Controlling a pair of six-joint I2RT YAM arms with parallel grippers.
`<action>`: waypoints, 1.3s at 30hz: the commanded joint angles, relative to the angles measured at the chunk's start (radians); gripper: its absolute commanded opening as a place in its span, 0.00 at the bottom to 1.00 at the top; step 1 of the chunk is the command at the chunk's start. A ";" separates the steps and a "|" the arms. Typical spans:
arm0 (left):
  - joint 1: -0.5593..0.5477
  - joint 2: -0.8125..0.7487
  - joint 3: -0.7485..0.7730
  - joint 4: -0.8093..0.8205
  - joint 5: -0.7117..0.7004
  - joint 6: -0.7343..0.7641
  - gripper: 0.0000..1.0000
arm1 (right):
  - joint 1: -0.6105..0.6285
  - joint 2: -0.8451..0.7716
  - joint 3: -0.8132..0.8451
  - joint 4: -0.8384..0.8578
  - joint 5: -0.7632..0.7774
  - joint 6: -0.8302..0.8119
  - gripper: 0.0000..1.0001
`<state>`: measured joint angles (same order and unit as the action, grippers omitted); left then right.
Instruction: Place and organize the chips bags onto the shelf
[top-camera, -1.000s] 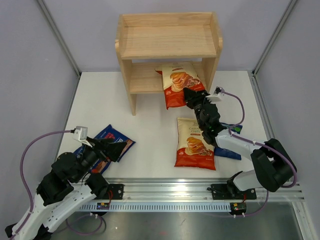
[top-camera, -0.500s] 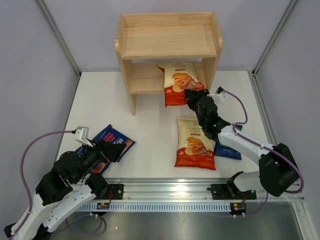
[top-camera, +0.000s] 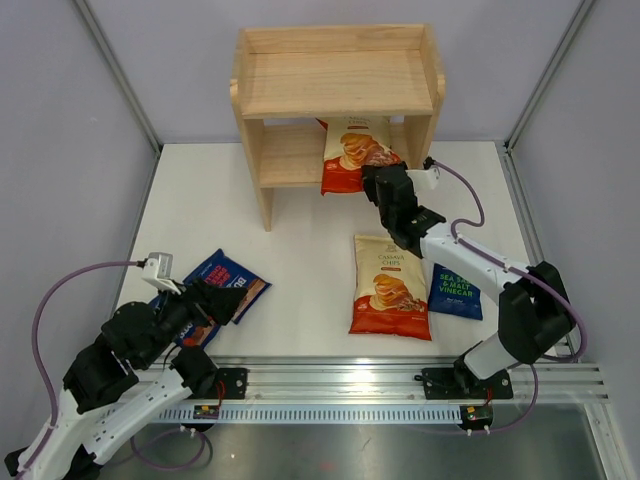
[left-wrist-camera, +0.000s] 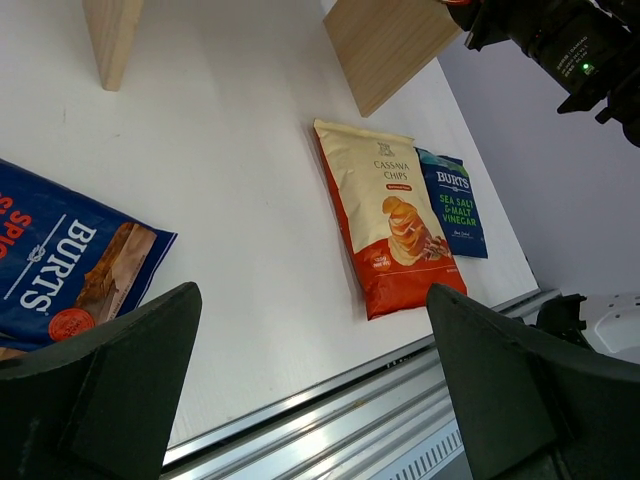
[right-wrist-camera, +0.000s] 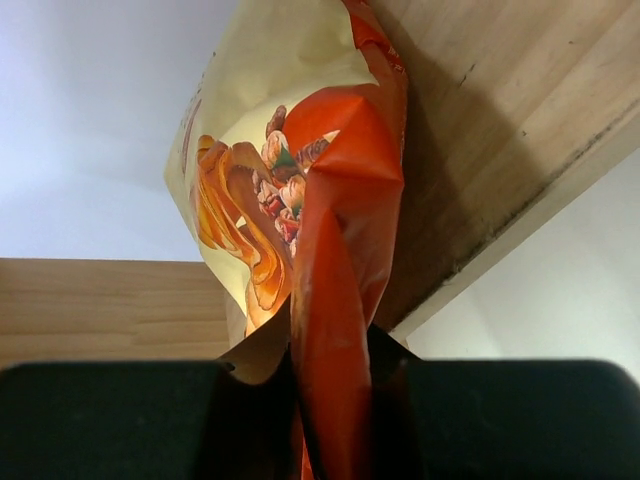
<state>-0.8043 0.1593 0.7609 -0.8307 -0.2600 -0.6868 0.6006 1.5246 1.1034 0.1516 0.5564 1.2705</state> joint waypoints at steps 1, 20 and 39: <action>-0.004 0.006 0.040 -0.010 -0.028 0.004 0.99 | -0.013 0.026 0.065 -0.109 0.095 0.004 0.20; -0.004 -0.001 0.041 -0.013 -0.024 0.018 0.99 | -0.081 0.049 0.089 -0.147 0.016 -0.005 0.50; -0.004 -0.004 0.025 -0.008 -0.019 0.003 0.99 | -0.079 -0.121 -0.074 -0.130 0.082 0.058 0.17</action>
<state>-0.8043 0.1581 0.7708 -0.8738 -0.2733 -0.6857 0.5278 1.4319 1.0428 0.0185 0.5442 1.3117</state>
